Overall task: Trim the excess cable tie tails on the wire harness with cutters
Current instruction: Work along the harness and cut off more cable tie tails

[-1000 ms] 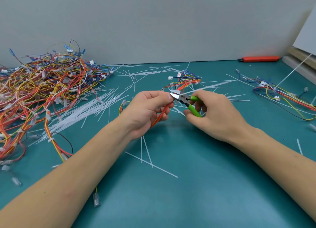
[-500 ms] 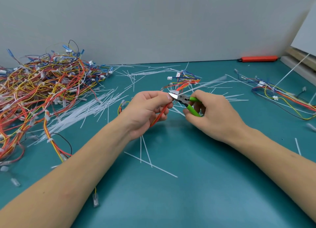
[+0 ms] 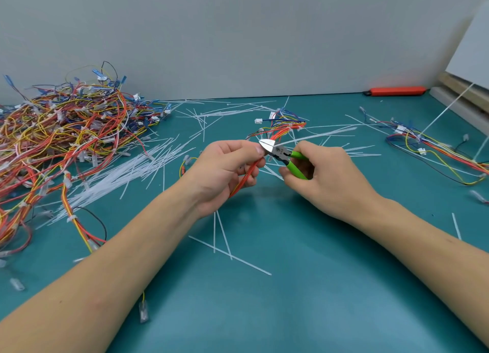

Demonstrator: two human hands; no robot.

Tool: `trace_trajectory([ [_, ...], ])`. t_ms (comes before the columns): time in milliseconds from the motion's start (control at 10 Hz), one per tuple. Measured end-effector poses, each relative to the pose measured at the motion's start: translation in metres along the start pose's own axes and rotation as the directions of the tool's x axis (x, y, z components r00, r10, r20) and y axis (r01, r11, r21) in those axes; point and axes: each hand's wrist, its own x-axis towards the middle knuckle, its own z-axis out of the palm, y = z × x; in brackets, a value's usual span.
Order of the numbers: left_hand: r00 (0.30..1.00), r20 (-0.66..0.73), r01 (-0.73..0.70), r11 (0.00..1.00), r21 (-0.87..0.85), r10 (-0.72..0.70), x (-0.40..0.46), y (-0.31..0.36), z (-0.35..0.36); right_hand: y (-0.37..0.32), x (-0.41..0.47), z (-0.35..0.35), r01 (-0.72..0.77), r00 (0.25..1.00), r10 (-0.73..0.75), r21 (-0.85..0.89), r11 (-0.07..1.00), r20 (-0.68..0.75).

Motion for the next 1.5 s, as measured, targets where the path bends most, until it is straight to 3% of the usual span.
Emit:
trace_trajectory([
  [300,1.000,-0.015,0.000,1.000,0.022,0.000,0.000,0.000,-0.001,0.000,0.001,0.000,0.022,1.000,-0.021,-0.047,0.999,0.018],
  [1000,0.996,0.079,0.044,0.988,-0.149,-0.032,-0.004,0.002,0.005,-0.016,0.001,-0.009,-0.110,0.977,0.065,0.220,0.969,0.202],
  [1200,0.998,0.055,-0.029,0.997,-0.066,0.033,-0.008,0.007,0.007,-0.011,0.001,-0.011,-0.148,0.972,0.081,0.310,0.939,0.220],
  [1400,0.953,-0.051,-0.276,0.925,0.262,0.298,-0.011,0.007,0.016,-0.009,0.003,-0.012,-0.174,0.964,0.084,0.356,0.918,0.253],
  [1500,0.962,-0.047,-0.250,0.939,0.236,0.268,-0.012,0.007,0.015,-0.011,0.003,-0.012,-0.165,0.965,0.074,0.364,0.917,0.251],
])
